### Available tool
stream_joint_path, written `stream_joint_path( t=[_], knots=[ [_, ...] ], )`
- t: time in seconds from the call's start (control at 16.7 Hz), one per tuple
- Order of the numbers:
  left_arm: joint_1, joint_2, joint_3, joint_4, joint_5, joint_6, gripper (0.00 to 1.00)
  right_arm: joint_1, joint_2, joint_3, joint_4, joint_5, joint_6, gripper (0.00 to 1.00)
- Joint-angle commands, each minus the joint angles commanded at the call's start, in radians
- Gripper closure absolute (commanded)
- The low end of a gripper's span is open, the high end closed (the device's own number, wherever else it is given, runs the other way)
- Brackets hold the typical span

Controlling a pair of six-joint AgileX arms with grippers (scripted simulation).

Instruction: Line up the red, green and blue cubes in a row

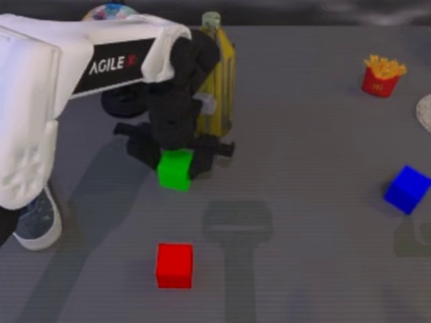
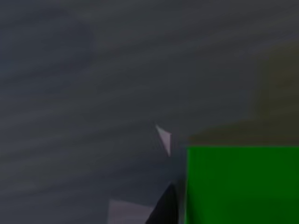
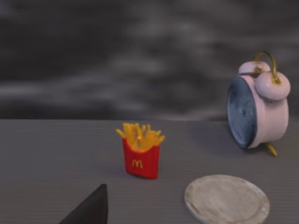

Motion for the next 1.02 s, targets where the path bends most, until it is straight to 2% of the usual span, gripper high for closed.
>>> stream_joint_path(
  t=[0.24,0.3,0.84,1.02],
  knots=[
    [0.000,0.000,0.000,0.000,0.000,0.000,0.98,0.000,0.000,0.000,0.000,0.000,0.000,0.00],
    [0.000,0.000,0.000,0.000,0.000,0.000,1.00,0.000,0.000,0.000,0.000,0.000,0.000,0.00],
    [0.002,-0.009,0.005,-0.006,-0.001,0.002,1.00,0.000,0.000,0.000,0.000,0.000,0.000,0.00],
    [0.008,-0.025,0.063,-0.076,-0.002,0.000,1.00,0.000,0.000,0.000,0.000,0.000,0.000,0.00]
  ],
)
